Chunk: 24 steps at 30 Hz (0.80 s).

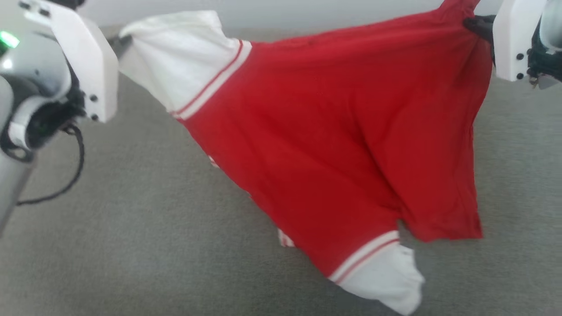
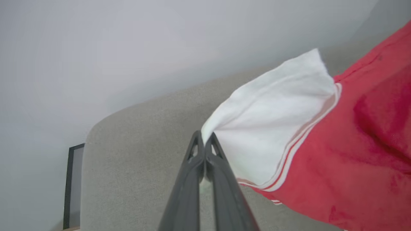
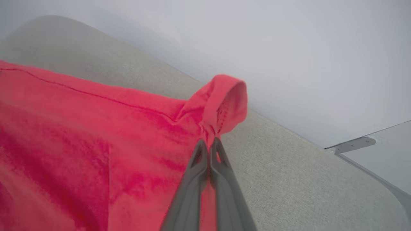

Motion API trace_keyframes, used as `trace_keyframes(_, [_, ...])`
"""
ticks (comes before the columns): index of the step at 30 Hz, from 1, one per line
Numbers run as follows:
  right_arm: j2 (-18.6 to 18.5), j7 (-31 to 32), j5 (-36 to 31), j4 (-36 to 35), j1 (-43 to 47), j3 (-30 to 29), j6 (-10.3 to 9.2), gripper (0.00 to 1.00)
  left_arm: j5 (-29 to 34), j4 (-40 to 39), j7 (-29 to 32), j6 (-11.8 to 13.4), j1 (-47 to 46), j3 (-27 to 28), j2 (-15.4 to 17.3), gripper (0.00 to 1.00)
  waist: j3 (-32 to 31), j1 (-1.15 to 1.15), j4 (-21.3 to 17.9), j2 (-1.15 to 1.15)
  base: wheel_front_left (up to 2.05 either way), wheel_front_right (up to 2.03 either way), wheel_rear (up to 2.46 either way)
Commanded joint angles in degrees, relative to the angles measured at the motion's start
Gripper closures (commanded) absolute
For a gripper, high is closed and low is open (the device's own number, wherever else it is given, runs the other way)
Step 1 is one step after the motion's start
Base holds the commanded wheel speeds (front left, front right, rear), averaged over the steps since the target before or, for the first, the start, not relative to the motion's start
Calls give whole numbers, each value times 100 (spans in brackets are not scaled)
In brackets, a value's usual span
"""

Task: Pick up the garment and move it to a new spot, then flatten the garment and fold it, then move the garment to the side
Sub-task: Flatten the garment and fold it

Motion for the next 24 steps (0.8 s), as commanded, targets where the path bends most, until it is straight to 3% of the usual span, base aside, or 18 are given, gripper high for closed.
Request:
trace_keyframes(1, [-33,22,62,-101,-61,-43,-10,100,119,117,43,-88,-208,16,31,100,-256,0,-260,0,0,0,0])
trace_keyframes(7, [-45,12,135,-252,-93,-248,-10,100,175,466,20,-313,-674,9,8,100,-402,0,-476,0,0,0,0])
trace_keyframes(12, [38,-238,-70,-102,-172,-540,-10,100,476,1054,-404,-484,-1236,-31,-216,100,-344,0,-589,0,0,0,0])
trace_keyframes(18, [420,-963,-599,533,-548,-1034,-10,100,968,1950,-1433,-616,-2109,-46,-593,100,19,0,-686,0,0,0,0])
trace_keyframes(24, [907,-2203,-1409,1288,-1190,-1483,-10,100,1655,2843,-2916,-620,-3182,-58,-898,100,525,0,-735,0,0,0,0])
